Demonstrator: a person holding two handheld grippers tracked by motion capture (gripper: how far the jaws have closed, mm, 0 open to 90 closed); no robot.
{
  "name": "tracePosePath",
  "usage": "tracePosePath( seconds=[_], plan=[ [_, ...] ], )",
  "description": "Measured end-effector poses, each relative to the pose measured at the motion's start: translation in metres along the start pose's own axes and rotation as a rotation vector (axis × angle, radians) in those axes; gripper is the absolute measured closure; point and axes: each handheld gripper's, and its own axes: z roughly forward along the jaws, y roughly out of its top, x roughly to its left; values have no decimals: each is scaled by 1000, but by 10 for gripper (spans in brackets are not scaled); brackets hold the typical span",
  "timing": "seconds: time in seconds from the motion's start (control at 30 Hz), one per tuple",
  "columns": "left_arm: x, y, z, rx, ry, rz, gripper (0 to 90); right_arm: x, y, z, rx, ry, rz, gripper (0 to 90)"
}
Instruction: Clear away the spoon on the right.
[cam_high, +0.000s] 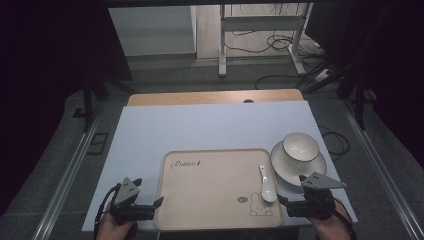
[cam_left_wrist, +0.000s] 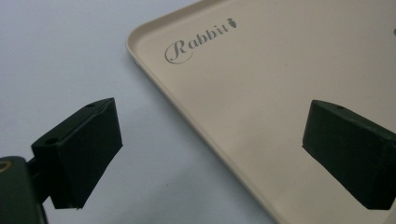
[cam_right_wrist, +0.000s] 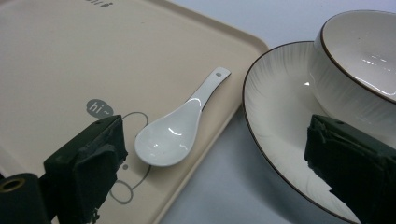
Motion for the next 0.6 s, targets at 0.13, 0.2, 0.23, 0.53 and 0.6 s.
tracePosePath(
  seconds=[0.13, 0.2, 0.23, 0.53, 0.6],
  plan=[
    [1, 0, 0, -2, -2, -5, 44, -1, -4, -5, -11, -2, 10, 36],
    [1, 0, 0, -4, -4, -8, 43, -1, -5, -7, -20, -6, 14, 30],
    [1, 0, -1, -4, -6, -10, 42, -1, -6, -8, -23, -9, 14, 28],
    [3, -1, -1, -12, -17, -24, 36, -3, -15, -16, -40, -28, 29, 18],
    [3, -1, -1, -18, -19, -33, 35, -4, -17, -19, -48, -37, 34, 18]
  ],
)
